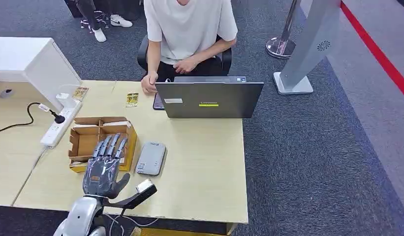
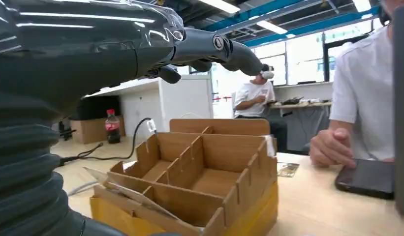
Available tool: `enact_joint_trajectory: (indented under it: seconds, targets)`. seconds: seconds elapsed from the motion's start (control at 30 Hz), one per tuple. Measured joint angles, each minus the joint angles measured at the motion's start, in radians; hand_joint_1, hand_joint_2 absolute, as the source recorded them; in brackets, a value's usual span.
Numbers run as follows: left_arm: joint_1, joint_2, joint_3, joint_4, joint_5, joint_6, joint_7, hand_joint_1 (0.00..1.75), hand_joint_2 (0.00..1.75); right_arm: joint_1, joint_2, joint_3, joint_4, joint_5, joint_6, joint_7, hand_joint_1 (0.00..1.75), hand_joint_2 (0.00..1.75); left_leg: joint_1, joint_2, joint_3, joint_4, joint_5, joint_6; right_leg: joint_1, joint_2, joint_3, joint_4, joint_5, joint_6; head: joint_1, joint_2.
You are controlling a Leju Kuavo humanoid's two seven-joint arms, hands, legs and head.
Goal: Pass the card to the sensor for recognition and then transmit it.
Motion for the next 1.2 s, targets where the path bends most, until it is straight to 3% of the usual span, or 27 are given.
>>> enact_joint_trajectory:
  seconds: [0.4,0.8,1.2]
  targets:
    - [-0.001,-0.005,0.06,0.073,0.008,-0.038,0.019,0.0,1.75,0.0,0.0,0.0,0.0,0.017,0.002,0.008,0.0,0.0,0.0,0.0,0.0,0.0,0.0,0.0,0.0,0.0,0.0,0.0,0.0,0.0,0.0,0.0]
    - [-0.014,-0.009,0.141,0.116,-0.007,0.016,0.0,0.0,1.75,0.0,0.0,0.0,0.0,0.043,0.007,0.008,0.0,0.0,0.0,0.0,0.0,0.0,0.0,0.0,0.0,0.0,0.0,0.0,0.0,0.0,0.0,0.0]
    - [-0.02,-0.004,0.149,0.17,-0.049,0.068,-0.025,0.0,1.75,-0.001,0.0,0.0,0.0,0.055,0.01,0.01,0.0,0.0,0.0,0.0,0.0,0.0,0.0,0.0,0.0,0.0,0.0,0.0,0.0,0.0,0.0,0.0]
